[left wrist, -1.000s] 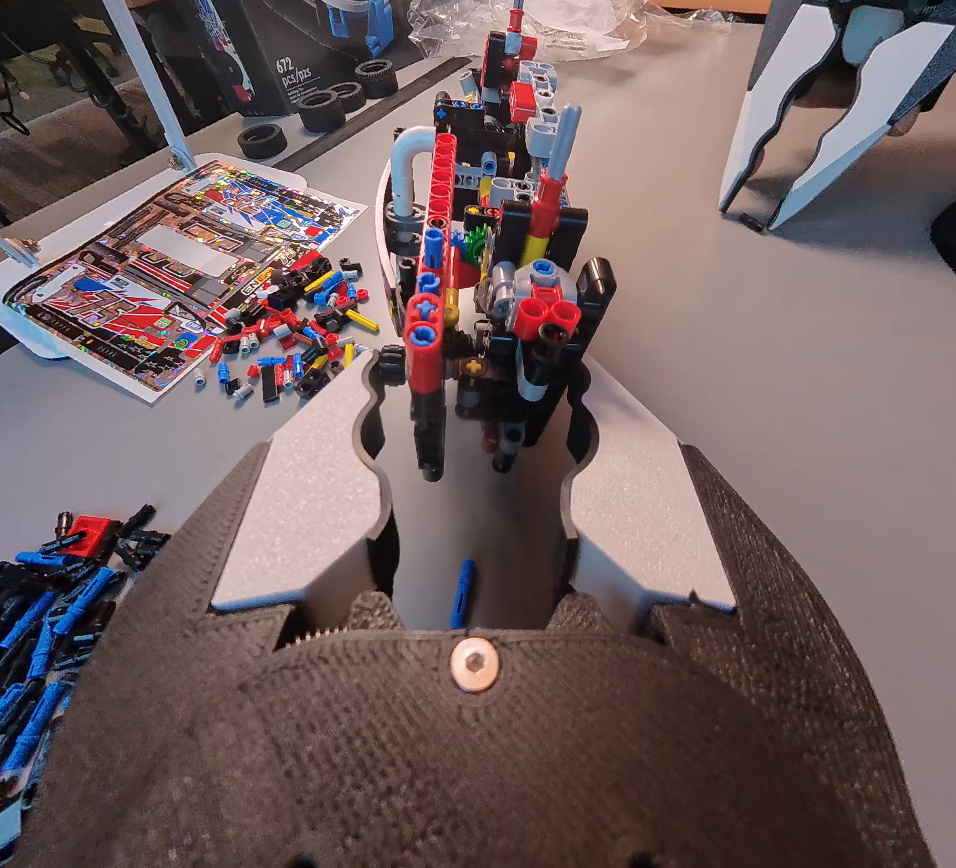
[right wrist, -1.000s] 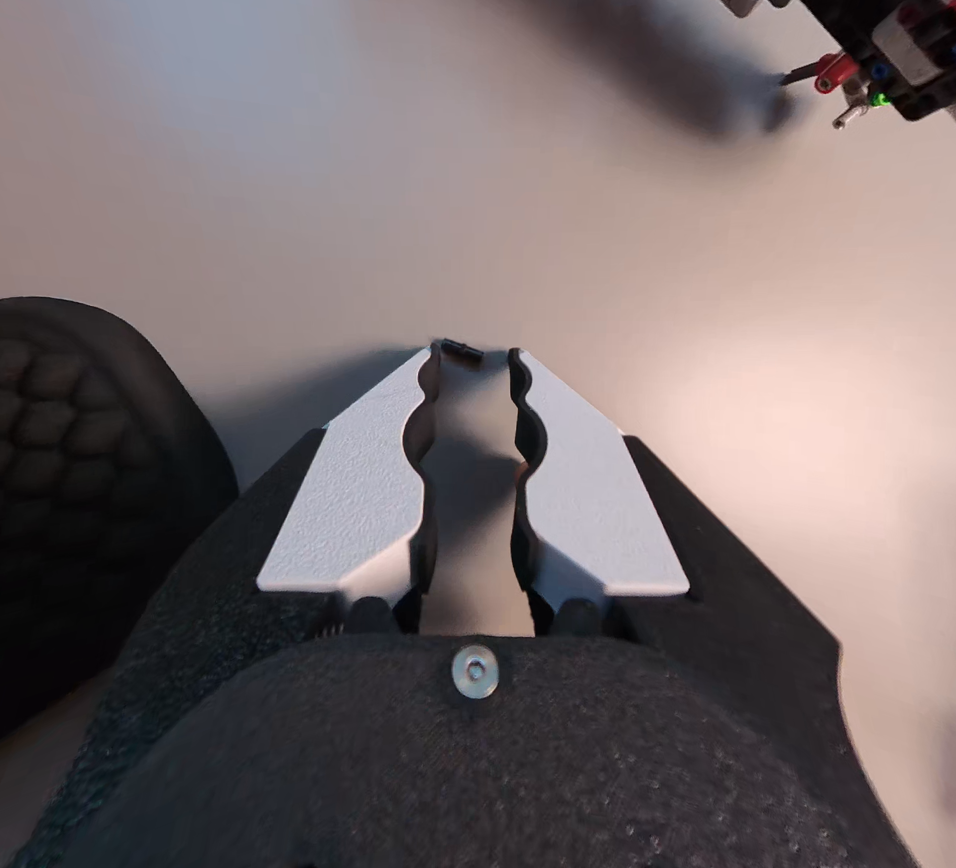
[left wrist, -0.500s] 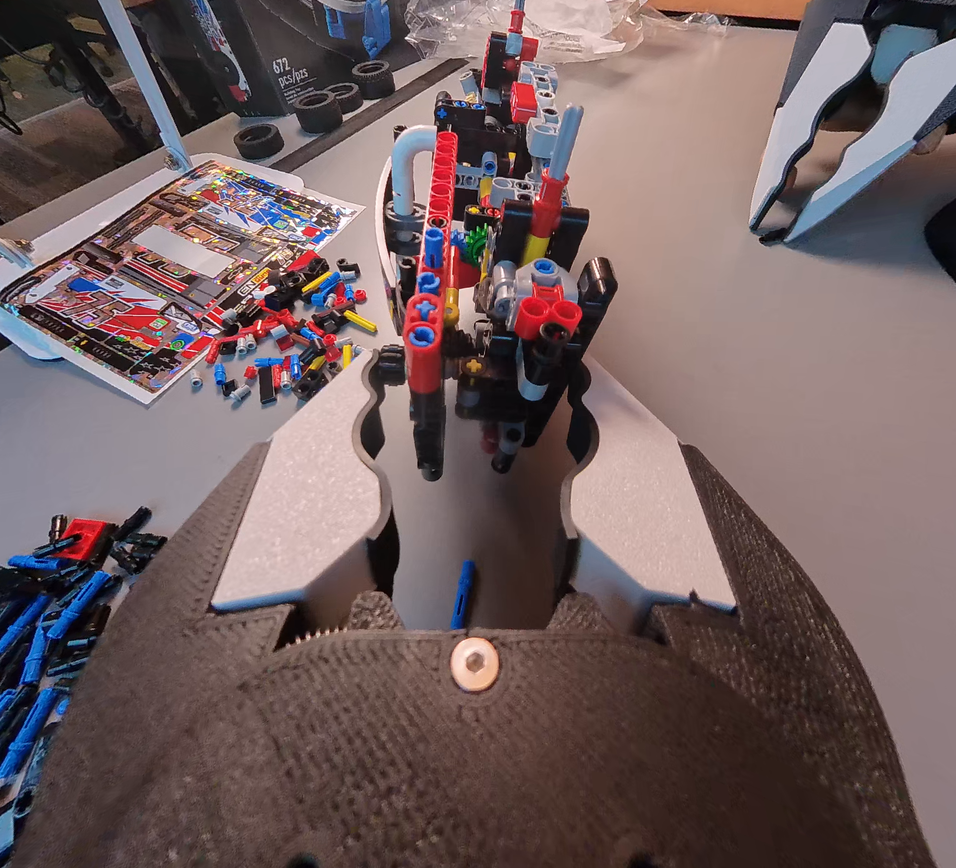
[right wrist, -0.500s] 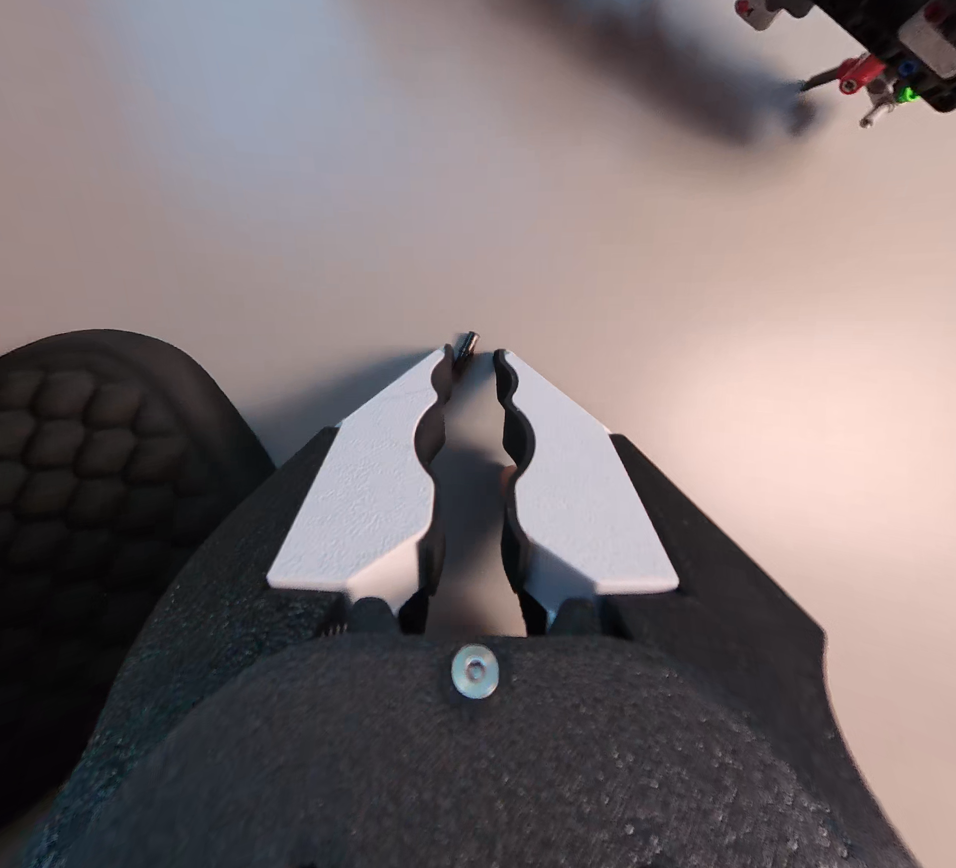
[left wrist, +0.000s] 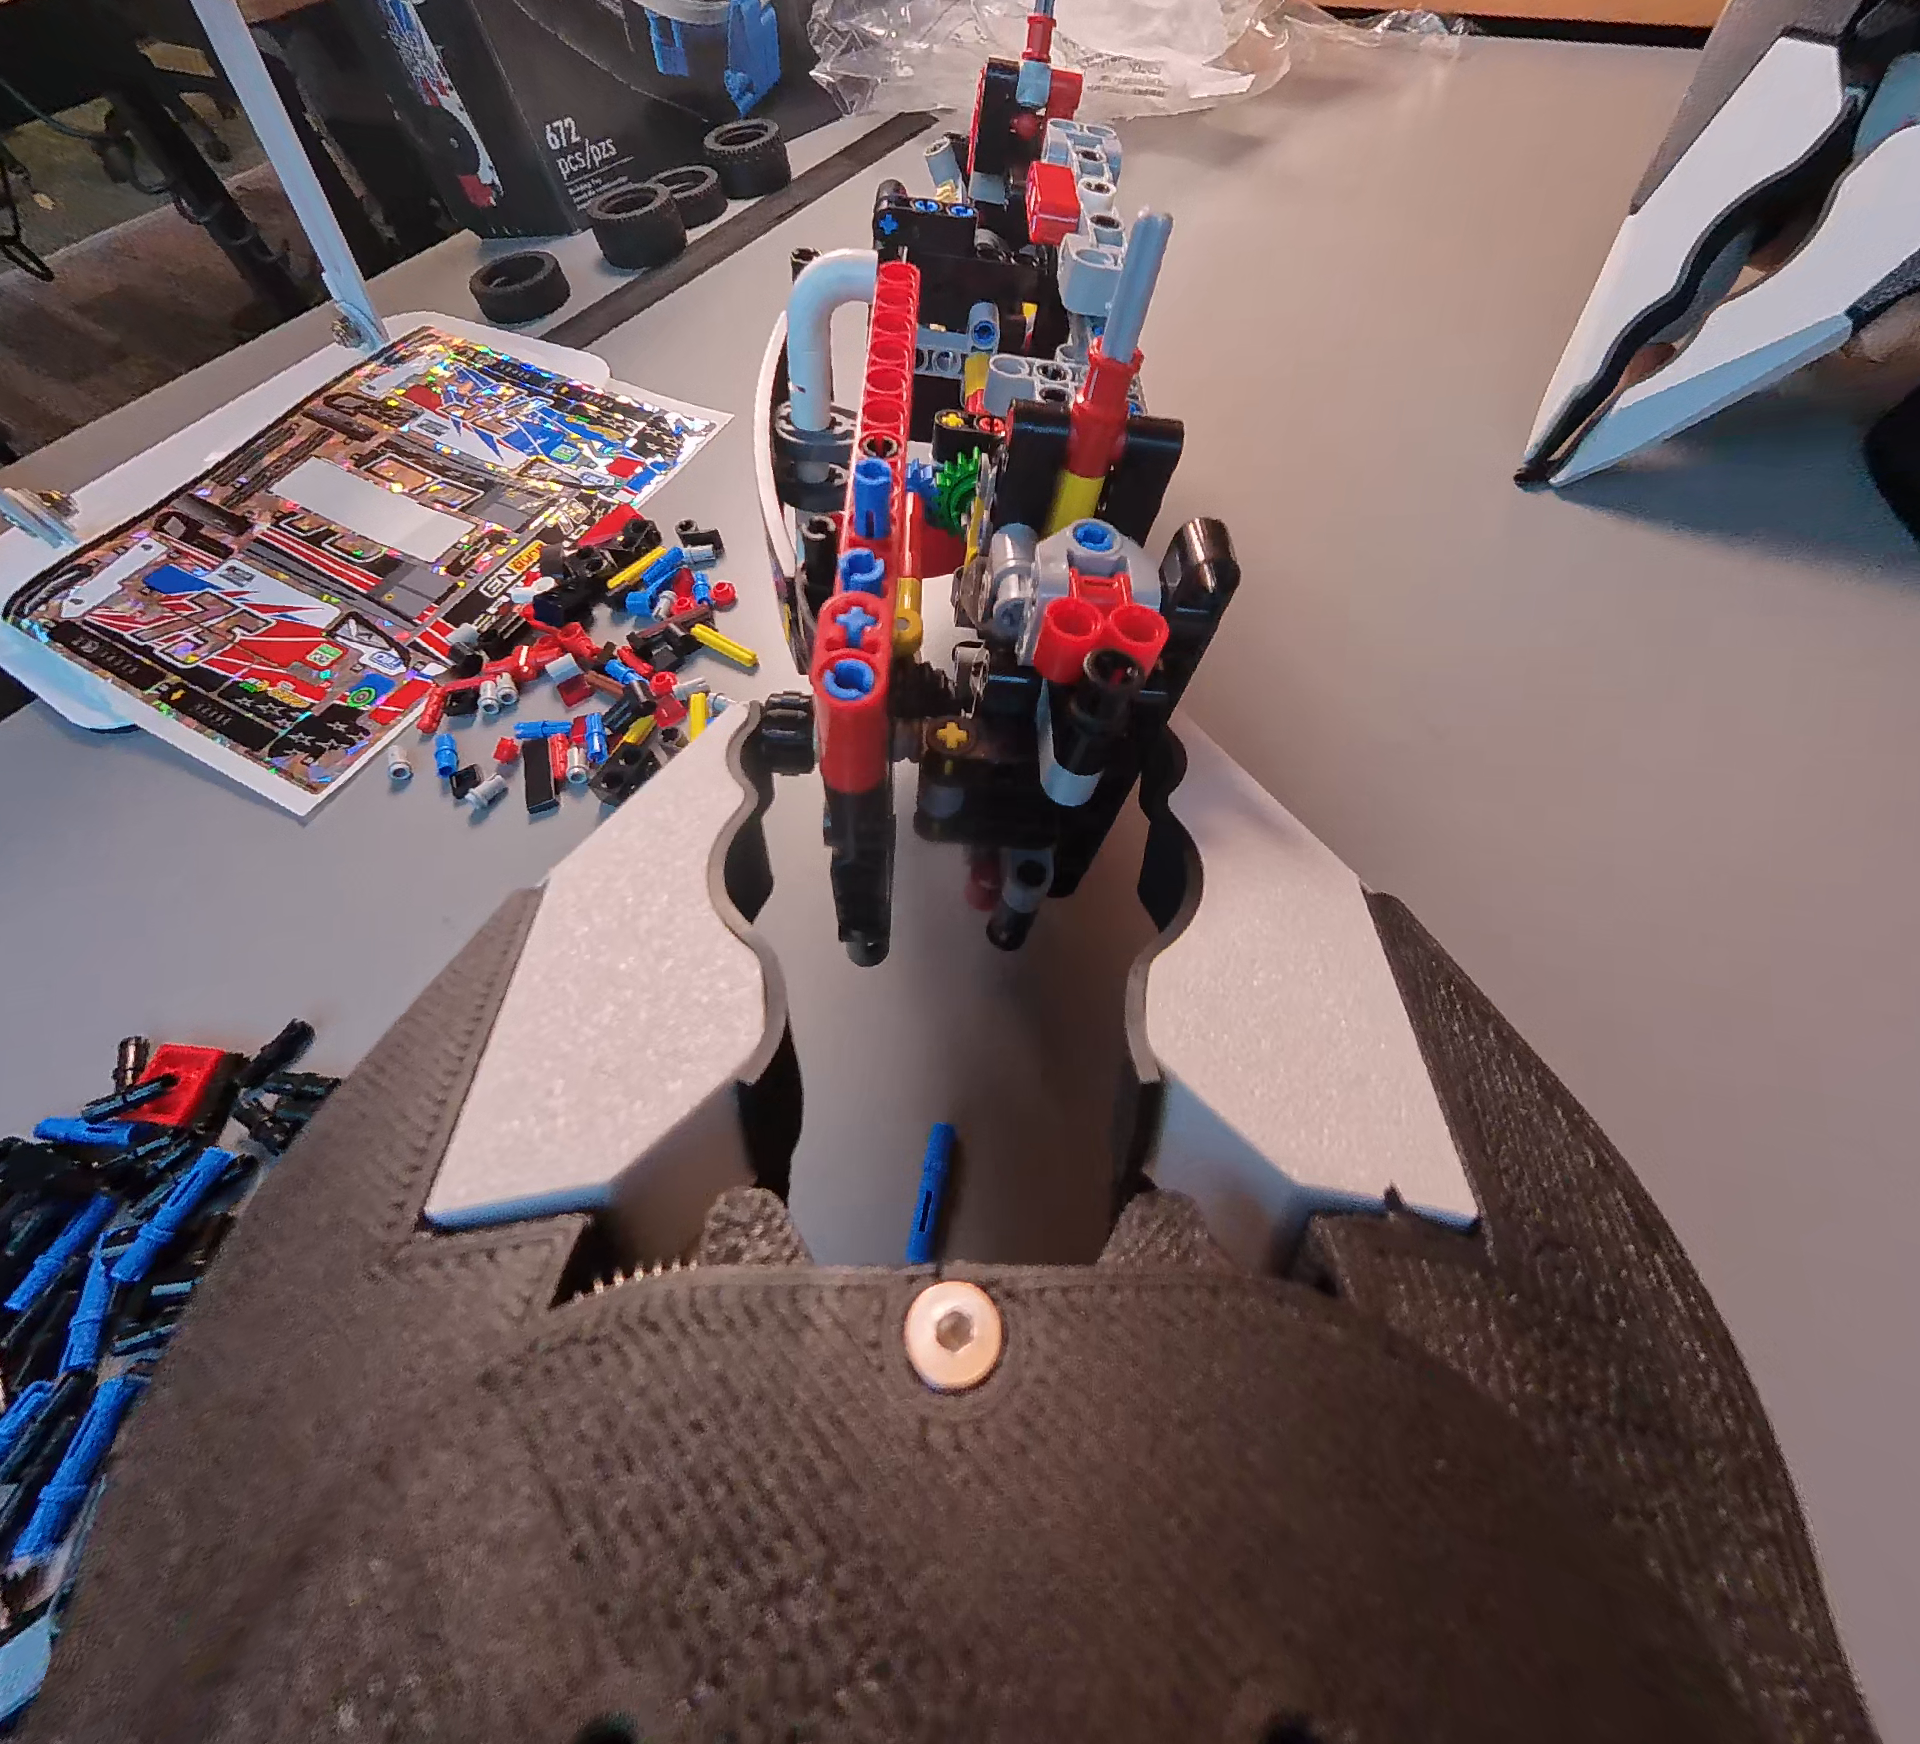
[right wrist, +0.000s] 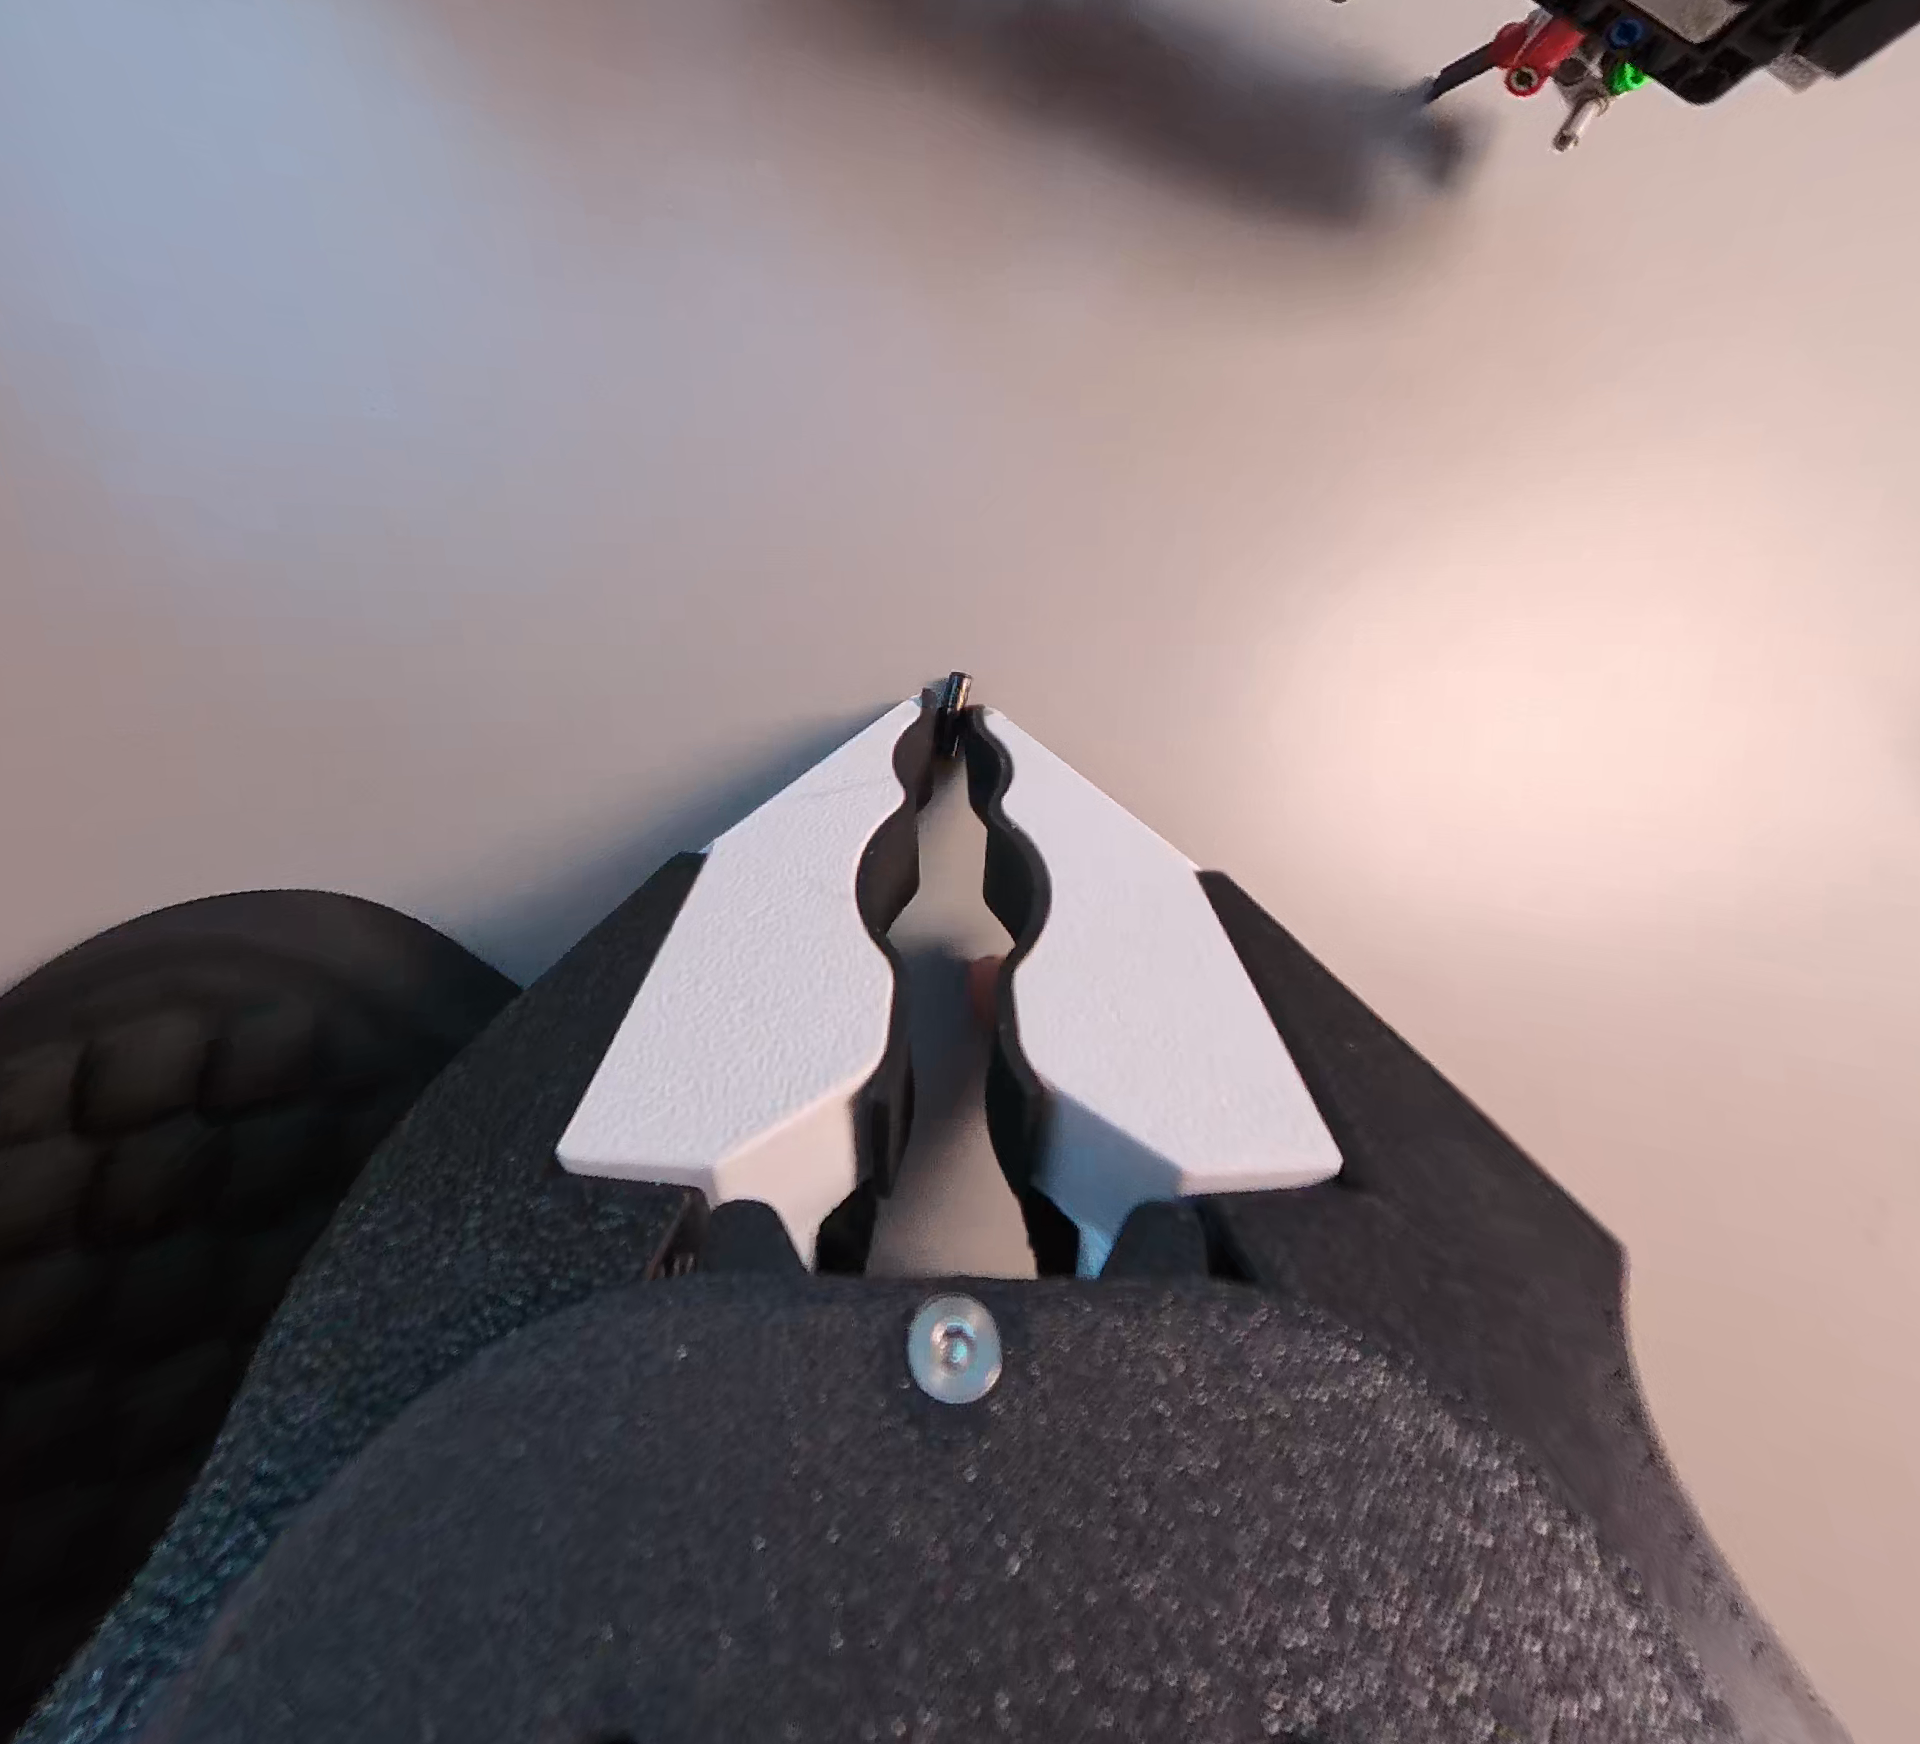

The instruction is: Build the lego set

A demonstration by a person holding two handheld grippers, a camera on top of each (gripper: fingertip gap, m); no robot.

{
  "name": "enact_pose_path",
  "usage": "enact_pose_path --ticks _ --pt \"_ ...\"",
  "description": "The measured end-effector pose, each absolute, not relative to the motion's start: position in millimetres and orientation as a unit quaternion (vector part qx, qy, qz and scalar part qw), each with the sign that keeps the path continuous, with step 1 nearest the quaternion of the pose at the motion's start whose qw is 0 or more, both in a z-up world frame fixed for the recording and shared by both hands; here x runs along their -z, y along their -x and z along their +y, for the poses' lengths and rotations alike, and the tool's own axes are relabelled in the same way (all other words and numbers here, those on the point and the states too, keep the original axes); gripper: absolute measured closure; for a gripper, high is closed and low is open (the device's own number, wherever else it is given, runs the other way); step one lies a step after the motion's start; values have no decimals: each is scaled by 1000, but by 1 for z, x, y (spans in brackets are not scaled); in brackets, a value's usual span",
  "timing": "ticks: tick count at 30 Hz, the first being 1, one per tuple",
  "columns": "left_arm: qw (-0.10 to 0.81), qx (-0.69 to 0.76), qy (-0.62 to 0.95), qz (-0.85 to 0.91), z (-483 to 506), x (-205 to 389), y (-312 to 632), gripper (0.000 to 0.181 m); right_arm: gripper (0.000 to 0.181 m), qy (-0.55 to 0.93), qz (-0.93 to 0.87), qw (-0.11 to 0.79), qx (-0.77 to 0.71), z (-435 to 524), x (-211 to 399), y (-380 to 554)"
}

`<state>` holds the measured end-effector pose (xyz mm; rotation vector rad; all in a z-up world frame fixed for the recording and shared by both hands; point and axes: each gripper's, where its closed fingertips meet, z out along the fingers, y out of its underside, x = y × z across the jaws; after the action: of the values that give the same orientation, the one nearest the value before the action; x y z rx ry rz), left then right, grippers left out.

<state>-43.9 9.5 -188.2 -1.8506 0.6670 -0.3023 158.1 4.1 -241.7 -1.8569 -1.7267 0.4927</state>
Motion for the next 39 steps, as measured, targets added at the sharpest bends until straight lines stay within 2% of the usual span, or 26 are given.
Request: enact_pose_path --ticks 3,5,8,12,18,22,30,39 --pt "546 115 779 287 9 188 42 111 179 690 -658 258 -158 7 235 -152" --pt "546 109 778 290 9 188 42 111 180 671 -663 275 -185 4 200 -127" --pt "546 112 780 286 10 188 42 111 180 588 -740 302 -124 -2 148 -82" --pt "545 109 781 286 10 187 42 111 179 515 -815 261 -61 -8 118 -26" --pt "549 116 777 286 11 184 43 111 179 485 -868 109 -4 -24 131 17" --pt "544 127 782 277 12 186 48 112 179 525 -850 48 1 -24 143 27" --pt "550 121 780 273 17 183 52 112 179 598 -799 -1 -69 -28 128 40" --pt "555 94 775 289 15 181 48 112 179 627 -776 -48 -45 -25 138 43"
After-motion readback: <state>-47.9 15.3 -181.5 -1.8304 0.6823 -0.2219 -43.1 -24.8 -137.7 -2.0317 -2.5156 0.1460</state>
